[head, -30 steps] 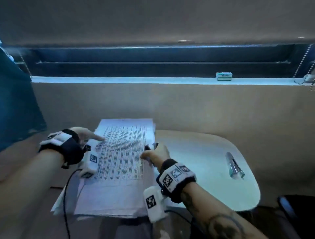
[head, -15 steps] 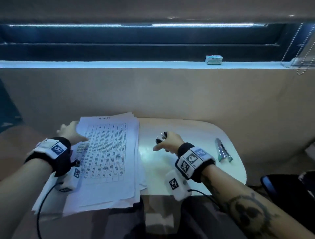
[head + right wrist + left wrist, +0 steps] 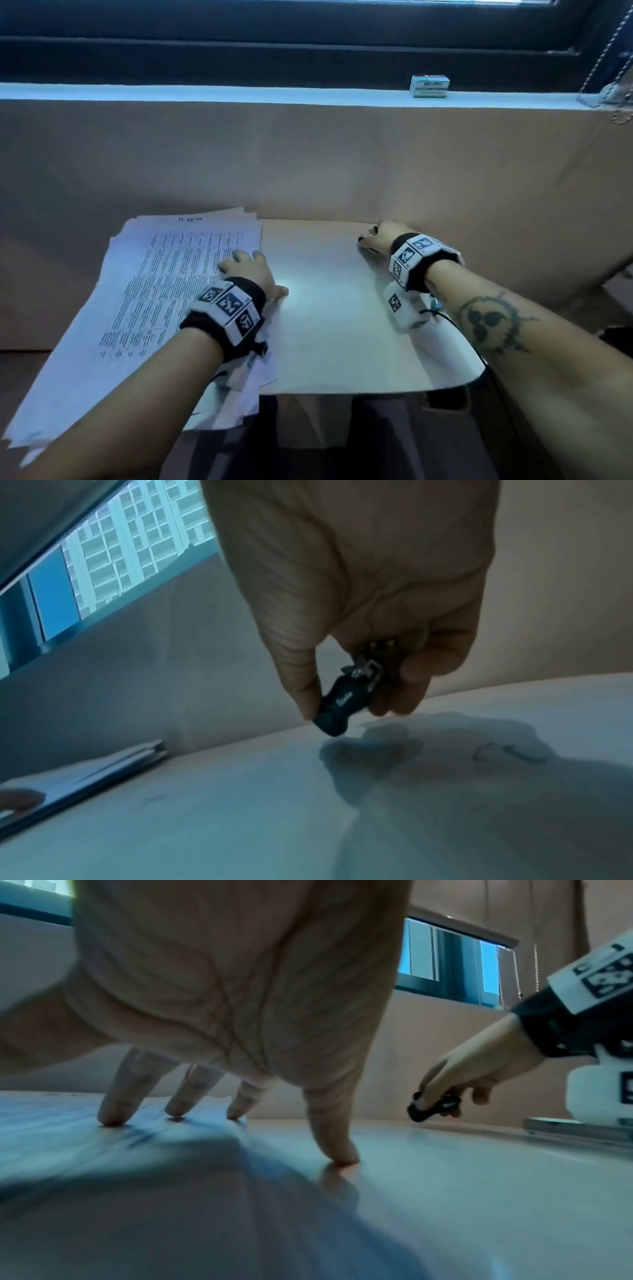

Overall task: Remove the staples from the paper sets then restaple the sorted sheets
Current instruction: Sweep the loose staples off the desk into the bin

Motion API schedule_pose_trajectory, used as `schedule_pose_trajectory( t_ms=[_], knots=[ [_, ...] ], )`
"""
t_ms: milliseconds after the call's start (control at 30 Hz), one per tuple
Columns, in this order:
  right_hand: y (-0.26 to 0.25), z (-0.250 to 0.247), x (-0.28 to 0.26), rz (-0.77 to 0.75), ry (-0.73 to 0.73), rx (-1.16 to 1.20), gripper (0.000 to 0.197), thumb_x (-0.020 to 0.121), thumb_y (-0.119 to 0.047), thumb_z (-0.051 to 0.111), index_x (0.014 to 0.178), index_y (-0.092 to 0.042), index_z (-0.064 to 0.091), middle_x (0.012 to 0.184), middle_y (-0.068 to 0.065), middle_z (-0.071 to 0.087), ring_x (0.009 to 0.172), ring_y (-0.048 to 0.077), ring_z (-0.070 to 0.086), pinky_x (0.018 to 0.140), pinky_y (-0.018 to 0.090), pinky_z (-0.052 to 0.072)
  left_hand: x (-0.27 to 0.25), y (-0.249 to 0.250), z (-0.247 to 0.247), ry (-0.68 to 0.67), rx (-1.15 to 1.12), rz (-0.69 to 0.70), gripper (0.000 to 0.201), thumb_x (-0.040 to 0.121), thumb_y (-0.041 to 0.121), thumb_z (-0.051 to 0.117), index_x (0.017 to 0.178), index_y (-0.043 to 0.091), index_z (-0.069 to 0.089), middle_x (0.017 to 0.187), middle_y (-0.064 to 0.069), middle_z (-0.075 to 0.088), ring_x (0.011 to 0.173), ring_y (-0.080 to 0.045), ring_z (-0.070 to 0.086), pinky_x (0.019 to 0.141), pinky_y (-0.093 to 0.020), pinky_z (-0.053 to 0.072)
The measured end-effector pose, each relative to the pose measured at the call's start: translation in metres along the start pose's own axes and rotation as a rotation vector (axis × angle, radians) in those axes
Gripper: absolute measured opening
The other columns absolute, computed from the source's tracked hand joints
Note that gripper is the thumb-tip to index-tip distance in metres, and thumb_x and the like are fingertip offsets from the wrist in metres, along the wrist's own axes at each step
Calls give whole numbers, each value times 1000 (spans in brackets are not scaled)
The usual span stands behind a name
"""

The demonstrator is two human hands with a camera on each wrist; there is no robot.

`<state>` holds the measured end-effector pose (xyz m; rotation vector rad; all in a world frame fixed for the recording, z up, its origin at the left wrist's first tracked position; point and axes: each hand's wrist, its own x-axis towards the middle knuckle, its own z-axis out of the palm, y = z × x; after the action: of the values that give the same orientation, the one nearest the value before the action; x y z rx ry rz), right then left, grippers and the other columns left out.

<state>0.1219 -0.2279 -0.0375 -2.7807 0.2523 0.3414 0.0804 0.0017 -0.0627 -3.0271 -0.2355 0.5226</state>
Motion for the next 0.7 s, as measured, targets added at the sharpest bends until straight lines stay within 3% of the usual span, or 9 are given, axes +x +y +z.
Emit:
schedule_pose_trajectory(
  t_ms=[67, 100, 167, 233, 267, 400, 567, 700],
  knots=[
    [-4, 2, 4, -2, -16, -88, 32, 93, -35, 41, 99, -10, 59, 123, 21, 52, 107, 31, 51, 90, 33, 43, 5, 3, 2, -27, -12, 6, 86, 81, 62, 54, 141, 7, 23, 144, -26, 25, 127, -45, 33, 105, -48, 33],
    [-5, 1, 6, 10, -35, -105, 33, 96, -32, 38, 107, -9, 58, 127, 20, 49, 112, 31, 48, 95, 35, 41, 7, 2, 3, -44, -16, 16, 85, 81, 62, 54, 139, 7, 26, 143, -26, 28, 127, -43, 35, 105, -47, 32],
    [-5, -1, 8, 29, -49, -132, 37, 97, -29, 42, 123, -4, 51, 129, 18, 50, 108, 30, 51, 88, 33, 41, 11, -1, 3, -55, -11, 26, 83, 80, 64, 53, 137, 8, 31, 139, -24, 33, 125, -41, 38, 104, -47, 33],
    [-2, -2, 8, 40, -18, -57, 44, 92, -32, 52, 124, -2, 46, 124, 18, 54, 99, 29, 53, 76, 30, 39, 11, -3, 3, -50, -8, 37, 82, 79, 65, 54, 134, 9, 34, 137, -23, 36, 123, -40, 39, 103, -46, 34],
    [1, -4, 8, 40, 31, 10, 47, 91, -32, 55, 125, -1, 43, 123, 20, 53, 102, 31, 54, 76, 31, 39, 9, -4, 3, -44, -5, 44, 81, 78, 66, 54, 134, 9, 34, 136, -22, 36, 123, -40, 39, 103, -46, 34],
    [27, -15, -3, 48, 111, 164, 50, 91, -27, 54, 132, -4, 39, 134, 22, 46, 119, 35, 49, 92, 36, 41, -5, -8, -2, -36, -40, 61, 81, 80, 62, 54, 138, 11, 29, 139, -22, 32, 127, -41, 31, 101, -46, 33],
    [79, -24, -50, 90, 110, 170, 59, 93, -31, 54, 141, -3, 32, 138, 20, 45, 123, 32, 46, 94, 34, 39, -20, -18, -6, -8, -90, 74, 80, 83, 56, 56, 139, 7, 28, 143, -25, 28, 131, -40, 28, 106, -47, 29],
    [125, -27, -101, 209, 207, 180, 49, 93, -28, 53, 133, -1, 44, 133, 18, 51, 120, 31, 50, 93, 32, 40, -56, 11, -11, 94, -42, 178, 71, 86, 53, 55, 140, 15, 29, 147, -17, 24, 136, -36, 20, 102, -66, 23]
  ],
)
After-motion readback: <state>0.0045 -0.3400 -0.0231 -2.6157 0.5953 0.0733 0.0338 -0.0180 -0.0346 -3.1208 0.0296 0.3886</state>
